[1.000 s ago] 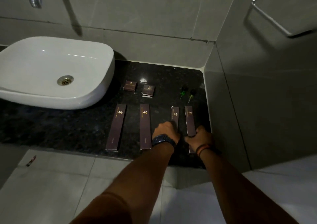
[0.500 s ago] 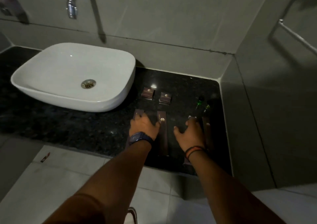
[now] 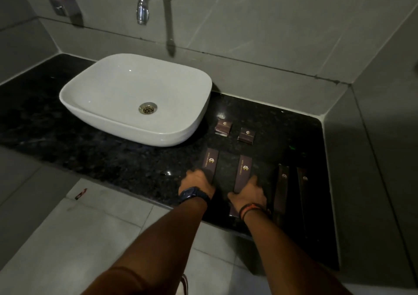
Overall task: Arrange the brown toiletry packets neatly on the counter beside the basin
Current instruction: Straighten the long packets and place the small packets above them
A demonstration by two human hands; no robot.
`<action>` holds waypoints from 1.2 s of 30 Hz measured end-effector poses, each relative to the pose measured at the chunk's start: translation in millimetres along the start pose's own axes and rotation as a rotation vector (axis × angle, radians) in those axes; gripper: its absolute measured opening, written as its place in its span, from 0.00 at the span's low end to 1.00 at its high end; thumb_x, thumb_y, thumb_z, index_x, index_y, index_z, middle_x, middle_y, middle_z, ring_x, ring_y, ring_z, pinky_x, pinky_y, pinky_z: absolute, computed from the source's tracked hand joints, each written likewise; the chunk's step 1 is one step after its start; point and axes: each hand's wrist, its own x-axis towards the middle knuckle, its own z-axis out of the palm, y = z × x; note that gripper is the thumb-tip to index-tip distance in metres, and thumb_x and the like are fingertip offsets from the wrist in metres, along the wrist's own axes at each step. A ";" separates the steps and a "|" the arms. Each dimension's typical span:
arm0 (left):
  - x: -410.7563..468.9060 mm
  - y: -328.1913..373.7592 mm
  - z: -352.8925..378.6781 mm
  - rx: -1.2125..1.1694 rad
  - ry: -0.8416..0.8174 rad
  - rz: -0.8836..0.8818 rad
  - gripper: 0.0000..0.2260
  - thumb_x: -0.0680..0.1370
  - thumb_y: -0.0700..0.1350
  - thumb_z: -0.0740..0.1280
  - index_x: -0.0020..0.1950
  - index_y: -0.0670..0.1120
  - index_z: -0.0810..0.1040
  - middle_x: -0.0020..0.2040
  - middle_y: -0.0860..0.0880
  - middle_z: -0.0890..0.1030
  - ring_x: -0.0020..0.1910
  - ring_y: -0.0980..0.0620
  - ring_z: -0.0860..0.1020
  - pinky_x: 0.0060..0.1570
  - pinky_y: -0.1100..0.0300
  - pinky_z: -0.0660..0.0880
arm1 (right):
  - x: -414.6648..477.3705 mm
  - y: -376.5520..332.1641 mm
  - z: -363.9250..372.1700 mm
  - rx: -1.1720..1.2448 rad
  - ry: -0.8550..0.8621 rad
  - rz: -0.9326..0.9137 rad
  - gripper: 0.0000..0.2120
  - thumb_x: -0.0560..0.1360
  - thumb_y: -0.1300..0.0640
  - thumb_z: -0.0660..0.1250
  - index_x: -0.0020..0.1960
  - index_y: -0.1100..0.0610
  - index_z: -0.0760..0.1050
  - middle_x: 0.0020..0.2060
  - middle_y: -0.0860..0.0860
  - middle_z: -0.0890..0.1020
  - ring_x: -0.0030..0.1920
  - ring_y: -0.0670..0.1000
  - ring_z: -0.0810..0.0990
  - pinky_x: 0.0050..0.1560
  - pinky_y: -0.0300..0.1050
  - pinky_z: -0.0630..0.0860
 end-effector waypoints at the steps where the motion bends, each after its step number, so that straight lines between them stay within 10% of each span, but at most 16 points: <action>1: -1.4 1.2 0.0 0.004 -0.008 0.001 0.23 0.68 0.54 0.71 0.58 0.44 0.76 0.58 0.40 0.76 0.56 0.38 0.77 0.51 0.48 0.76 | -0.5 1.3 -0.7 0.004 -0.002 0.001 0.37 0.65 0.49 0.75 0.67 0.56 0.61 0.59 0.61 0.79 0.58 0.63 0.80 0.56 0.53 0.78; 8: -6.2 23.8 -22.1 0.080 0.096 0.131 0.29 0.68 0.59 0.69 0.62 0.42 0.71 0.62 0.40 0.71 0.60 0.37 0.71 0.56 0.47 0.72 | 7.7 1.8 -33.7 0.003 0.062 -0.140 0.35 0.66 0.44 0.73 0.65 0.57 0.63 0.60 0.61 0.76 0.59 0.63 0.77 0.55 0.51 0.76; 17: 88.4 109.2 -51.7 0.245 0.060 0.451 0.22 0.74 0.36 0.64 0.67 0.42 0.67 0.64 0.40 0.68 0.61 0.39 0.70 0.59 0.48 0.72 | 108.3 -36.5 -67.5 -0.230 0.083 -0.325 0.27 0.68 0.52 0.72 0.64 0.56 0.69 0.60 0.59 0.74 0.62 0.62 0.74 0.61 0.56 0.75; 36: 194.3 148.6 -51.7 0.625 -0.184 0.662 0.25 0.70 0.51 0.73 0.63 0.43 0.72 0.64 0.41 0.74 0.61 0.41 0.74 0.58 0.48 0.72 | 202.2 -69.9 -59.9 -0.455 -0.153 -0.395 0.32 0.63 0.46 0.72 0.65 0.47 0.70 0.62 0.52 0.72 0.64 0.59 0.71 0.62 0.55 0.71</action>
